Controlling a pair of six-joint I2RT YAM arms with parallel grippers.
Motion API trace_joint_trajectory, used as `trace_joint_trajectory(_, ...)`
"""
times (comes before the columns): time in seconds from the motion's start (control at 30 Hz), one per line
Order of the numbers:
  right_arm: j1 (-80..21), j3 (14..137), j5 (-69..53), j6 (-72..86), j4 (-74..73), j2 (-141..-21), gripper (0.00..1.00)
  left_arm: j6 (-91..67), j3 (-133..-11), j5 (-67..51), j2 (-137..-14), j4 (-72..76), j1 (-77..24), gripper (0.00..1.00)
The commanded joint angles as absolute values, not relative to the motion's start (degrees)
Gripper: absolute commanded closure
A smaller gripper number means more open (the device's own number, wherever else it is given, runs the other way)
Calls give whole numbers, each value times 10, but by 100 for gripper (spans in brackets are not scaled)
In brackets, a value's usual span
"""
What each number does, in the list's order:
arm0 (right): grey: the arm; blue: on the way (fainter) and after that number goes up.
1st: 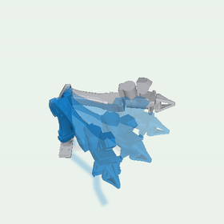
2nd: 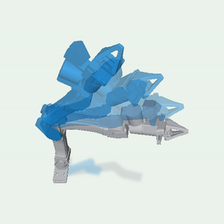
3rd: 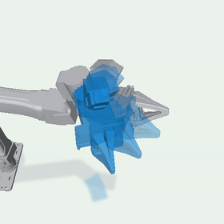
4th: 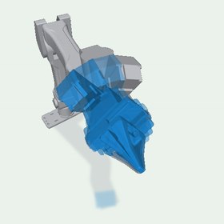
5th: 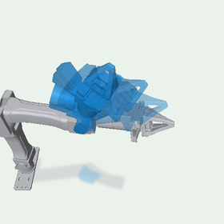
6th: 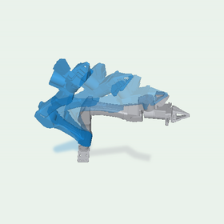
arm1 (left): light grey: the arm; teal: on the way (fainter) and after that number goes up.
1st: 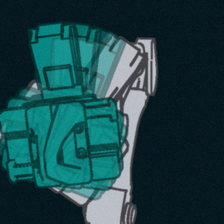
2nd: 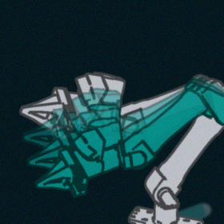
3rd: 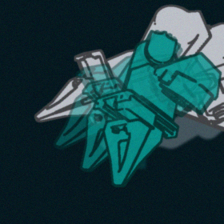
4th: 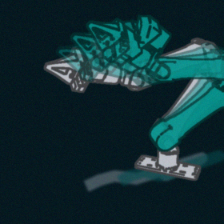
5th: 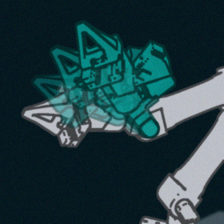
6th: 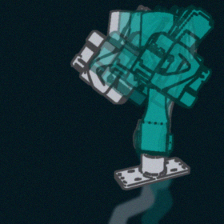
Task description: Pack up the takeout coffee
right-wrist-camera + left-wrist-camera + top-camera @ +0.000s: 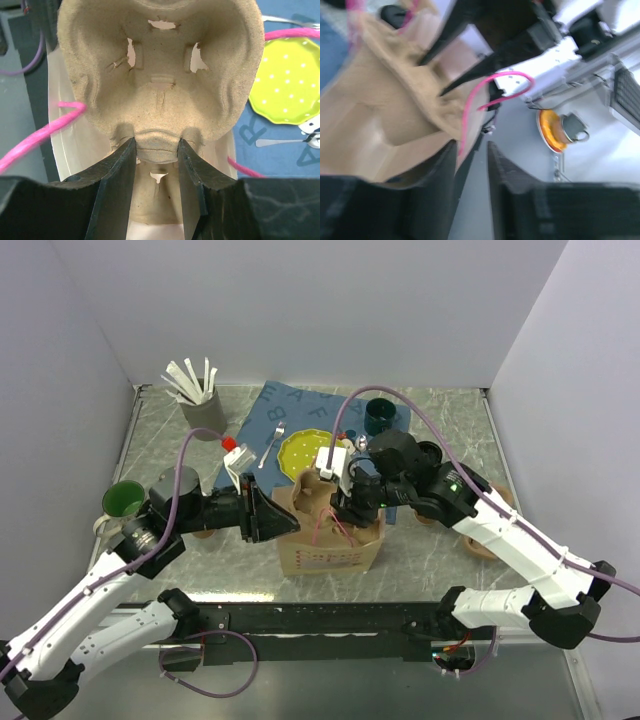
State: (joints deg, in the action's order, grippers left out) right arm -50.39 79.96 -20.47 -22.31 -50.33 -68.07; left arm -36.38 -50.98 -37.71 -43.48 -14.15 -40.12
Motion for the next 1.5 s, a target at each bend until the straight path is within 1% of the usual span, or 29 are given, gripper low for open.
trace_joint_trajectory(0.0, -508, 841, -225, -250, -532, -691, 66, -352, -569, -265, -410, -230, -403, 59)
trace_joint_trajectory(0.07, -508, 847, -225, -255, -537, -697, 66, -357, -601, -196, -404, -285, -403, 57)
trace_joint_trajectory(0.1, -508, 850, -225, -259, -540, -703, 66, -361, -610, -168, -406, -307, -403, 54)
trace_joint_trajectory(0.17, -508, 855, -222, -265, -546, -707, 66, -380, -641, -108, -420, -349, -403, 53)
trace_joint_trajectory(0.2, -509, 857, -223, -268, -548, -710, 66, -386, -649, -98, -425, -383, -403, 54)
trace_joint_trajectory(0.3, -508, 864, -226, -273, -553, -716, 66, -403, -671, -83, -456, -424, -403, 53)
trace_joint_trajectory(0.4, -509, 869, -229, -278, -556, -722, 67, -418, -680, -70, -482, -441, -403, 55)
trace_joint_trajectory(0.53, -509, 880, -229, -281, -565, -729, 67, -432, -682, -61, -508, -441, -403, 57)
trace_joint_trajectory(0.67, -510, 889, -225, -287, -570, -734, 67, -437, -672, -61, -521, -425, -403, 55)
trace_joint_trajectory(0.77, -512, 897, -217, -292, -577, -737, 67, -435, -665, -60, -532, -418, -403, 56)
trace_joint_trajectory(0.87, -527, 907, -186, -300, -584, -739, 67, -431, -666, -54, -538, -423, -403, 64)
trace_joint_trajectory(0.9, -531, 910, -167, -301, -588, -741, 67, -429, -664, -54, -538, -422, -403, 70)
trace_joint_trajectory(0.97, -540, 923, -150, -305, -596, -745, 67, -421, -663, -57, -537, -414, -403, 77)
trace_joint_trajectory(1.0, -547, 927, -142, -306, -600, -748, 67, -418, -660, -59, -537, -411, -403, 83)
trace_joint_trajectory(1.13, -554, 942, -111, -303, -620, -757, 67, -405, -663, -69, -540, -401, -403, 93)
trace_joint_trajectory(1.17, -555, 943, -106, -301, -622, -758, 67, -404, -664, -73, -541, -401, -403, 97)
trace_joint_trajectory(1.23, -556, 945, -97, -300, -626, -757, 67, -400, -673, -72, -548, -404, -403, 99)
trace_joint_trajectory(1.47, -557, 952, -71, -301, -658, -760, 67, -389, -700, -63, -556, -426, -403, 99)
